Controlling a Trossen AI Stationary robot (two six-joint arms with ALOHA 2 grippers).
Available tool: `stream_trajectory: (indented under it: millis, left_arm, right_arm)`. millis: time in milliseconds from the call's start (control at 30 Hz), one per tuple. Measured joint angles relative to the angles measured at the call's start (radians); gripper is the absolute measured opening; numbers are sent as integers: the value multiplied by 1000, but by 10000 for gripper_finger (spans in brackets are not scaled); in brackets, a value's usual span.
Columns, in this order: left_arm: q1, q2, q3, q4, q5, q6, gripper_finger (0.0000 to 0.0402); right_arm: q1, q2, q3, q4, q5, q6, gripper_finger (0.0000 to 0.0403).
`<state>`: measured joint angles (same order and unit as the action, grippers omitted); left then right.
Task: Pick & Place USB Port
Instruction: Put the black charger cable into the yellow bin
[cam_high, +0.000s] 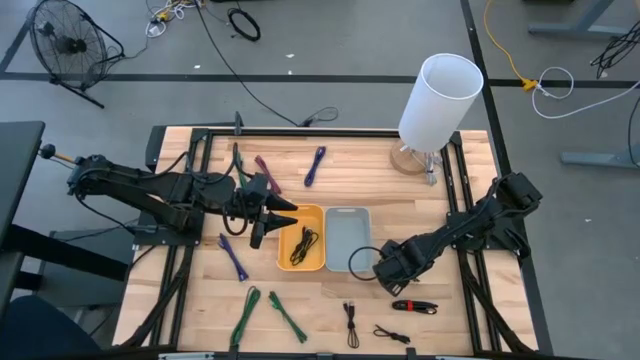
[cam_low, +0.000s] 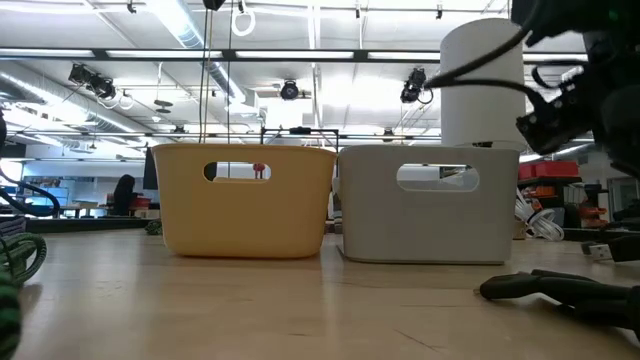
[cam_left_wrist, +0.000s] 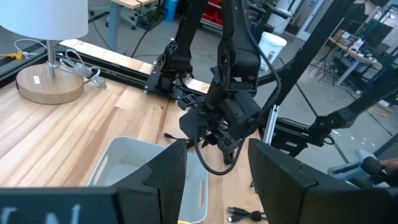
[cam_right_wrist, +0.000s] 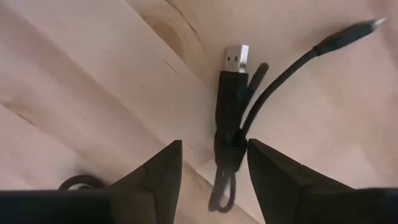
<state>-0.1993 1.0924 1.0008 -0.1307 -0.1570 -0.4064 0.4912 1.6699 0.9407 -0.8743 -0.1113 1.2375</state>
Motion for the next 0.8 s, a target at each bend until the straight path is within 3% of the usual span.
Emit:
stream_trajectory:
  millis: [233, 433, 633, 800]
  left_arm:
    - [0, 0, 0, 0, 0, 0, 177]
    - [0, 0, 0, 0, 0, 0, 177]
    - [0, 0, 0, -1, 0, 1, 177]
    - [0, 0, 0, 0, 0, 0, 177]
  right_arm:
    - [0, -6, -99, 68, -57, 39, 161]
    - [0, -5, -107, 64, -92, 0, 23]
    - [1, -11, -78, -2, -135, -43, 8]
    - [-3, -105, 25, -181, -75, -43, 6]
